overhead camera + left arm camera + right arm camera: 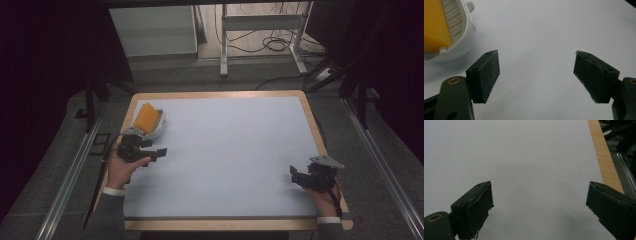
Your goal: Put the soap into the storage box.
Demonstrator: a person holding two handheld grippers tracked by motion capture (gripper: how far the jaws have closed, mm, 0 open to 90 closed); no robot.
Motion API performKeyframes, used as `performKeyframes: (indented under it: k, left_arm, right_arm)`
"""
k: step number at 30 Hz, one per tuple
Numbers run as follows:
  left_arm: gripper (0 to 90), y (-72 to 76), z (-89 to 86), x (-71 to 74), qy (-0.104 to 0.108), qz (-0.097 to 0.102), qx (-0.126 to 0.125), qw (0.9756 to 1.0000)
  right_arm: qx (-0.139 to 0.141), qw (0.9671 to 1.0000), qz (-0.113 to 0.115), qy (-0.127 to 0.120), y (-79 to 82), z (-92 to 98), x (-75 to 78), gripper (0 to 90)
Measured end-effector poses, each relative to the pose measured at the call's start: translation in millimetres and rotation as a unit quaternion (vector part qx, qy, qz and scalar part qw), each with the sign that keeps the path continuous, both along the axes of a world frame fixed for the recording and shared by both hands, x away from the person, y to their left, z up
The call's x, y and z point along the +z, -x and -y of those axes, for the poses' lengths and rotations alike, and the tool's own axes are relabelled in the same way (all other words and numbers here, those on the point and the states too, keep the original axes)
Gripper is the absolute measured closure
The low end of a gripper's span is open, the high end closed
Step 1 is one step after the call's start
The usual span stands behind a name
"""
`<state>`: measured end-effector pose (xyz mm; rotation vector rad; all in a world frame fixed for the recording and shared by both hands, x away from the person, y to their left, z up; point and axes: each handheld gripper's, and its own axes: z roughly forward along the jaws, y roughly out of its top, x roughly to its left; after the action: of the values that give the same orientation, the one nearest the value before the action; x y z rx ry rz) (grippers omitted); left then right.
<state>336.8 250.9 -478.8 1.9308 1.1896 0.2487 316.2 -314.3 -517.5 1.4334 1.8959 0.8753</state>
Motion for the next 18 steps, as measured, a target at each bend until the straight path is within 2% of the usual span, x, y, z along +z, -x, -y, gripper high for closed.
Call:
performKeyframes:
  k: [2,4,10,12,15,18]
  left_arm:
    - [21.0,4.7,-1.5,-5.5,0.002,-0.002,0.001,1.0]
    - [20.9,7.8,-2.7,-12.2,0.012,-0.006,-0.004,0.9999]
    - [20.7,13.2,-2.5,-31.0,0.012,-0.019,-0.019,0.9996]
    - [20.1,13.9,-2.4,-31.2,0.004,-0.02,-0.022,0.9995]
    - [19.9,16.4,-3.8,-29.5,0.018,-0.014,-0.02,0.9995]
    - [19.8,17.5,-2.7,-30.2,0.008,-0.013,-0.018,0.9997]
  right_arm:
    - [0.0,1.0,0.001,0.001,0.0,-0.6,-0.3,7.0]
    - [-0.001,1.0,0.0,0.002,0.0,-0.7,-0.4,7.0]
    - [-0.001,1.0,0.0,0.006,-0.2,-0.9,-1.1,7.0]
    - [-0.002,1.0,0.0,0.006,-0.3,-0.9,-1.1,7.0]
    - [-0.002,1.0,0.001,0.007,-0.1,-2.1,-0.6,7.0]
    - [0.003,1.0,0.004,0.009,0.2,-3.7,0.2,7.0]
